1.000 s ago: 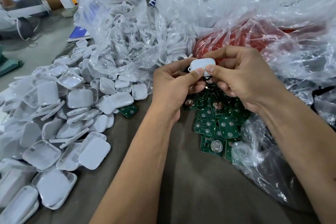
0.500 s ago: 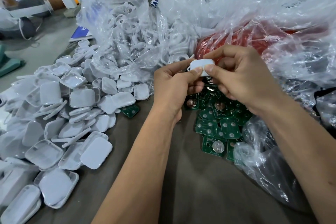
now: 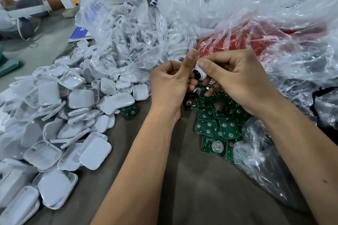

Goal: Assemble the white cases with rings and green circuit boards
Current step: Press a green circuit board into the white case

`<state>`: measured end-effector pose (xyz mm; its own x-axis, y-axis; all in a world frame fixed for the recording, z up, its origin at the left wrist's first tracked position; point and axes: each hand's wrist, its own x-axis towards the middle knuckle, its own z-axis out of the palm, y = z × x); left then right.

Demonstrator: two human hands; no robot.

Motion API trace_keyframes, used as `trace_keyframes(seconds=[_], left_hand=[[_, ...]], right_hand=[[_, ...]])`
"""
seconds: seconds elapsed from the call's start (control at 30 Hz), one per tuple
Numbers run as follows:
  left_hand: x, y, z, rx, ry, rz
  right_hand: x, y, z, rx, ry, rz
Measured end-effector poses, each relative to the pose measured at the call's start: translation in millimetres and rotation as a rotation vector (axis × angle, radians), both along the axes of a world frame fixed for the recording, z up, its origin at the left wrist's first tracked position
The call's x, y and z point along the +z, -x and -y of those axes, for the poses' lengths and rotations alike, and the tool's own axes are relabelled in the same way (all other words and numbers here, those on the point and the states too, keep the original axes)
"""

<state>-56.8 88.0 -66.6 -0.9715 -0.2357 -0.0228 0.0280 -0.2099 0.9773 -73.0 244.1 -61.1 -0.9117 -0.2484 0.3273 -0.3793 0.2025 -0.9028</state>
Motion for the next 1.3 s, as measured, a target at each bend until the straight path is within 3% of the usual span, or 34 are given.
trace_keyframes(seconds=[0.33, 0.6, 1.03, 1.13, 1.3], left_hand=[[2, 4, 3, -0.045, -0.168, 0.009], [1, 5, 4, -0.036, -0.114, -0.021], [0, 4, 0, -0.032, -0.219, 0.094], [-3, 5, -3, -0.004, -0.158, 0.061], [-4, 6, 3, -0.108, -0.173, 0.071]], right_hand=[[7, 1, 3, -0.018, 0.336, 0.371], [12, 0, -1, 0.018, 0.381, 0.51], [6, -4, 16, -0.115, 0.447, 0.411], [5, -4, 18, -0.18, 0.469, 0.382], [5, -4, 16, -0.2, 0.504, 0.367]])
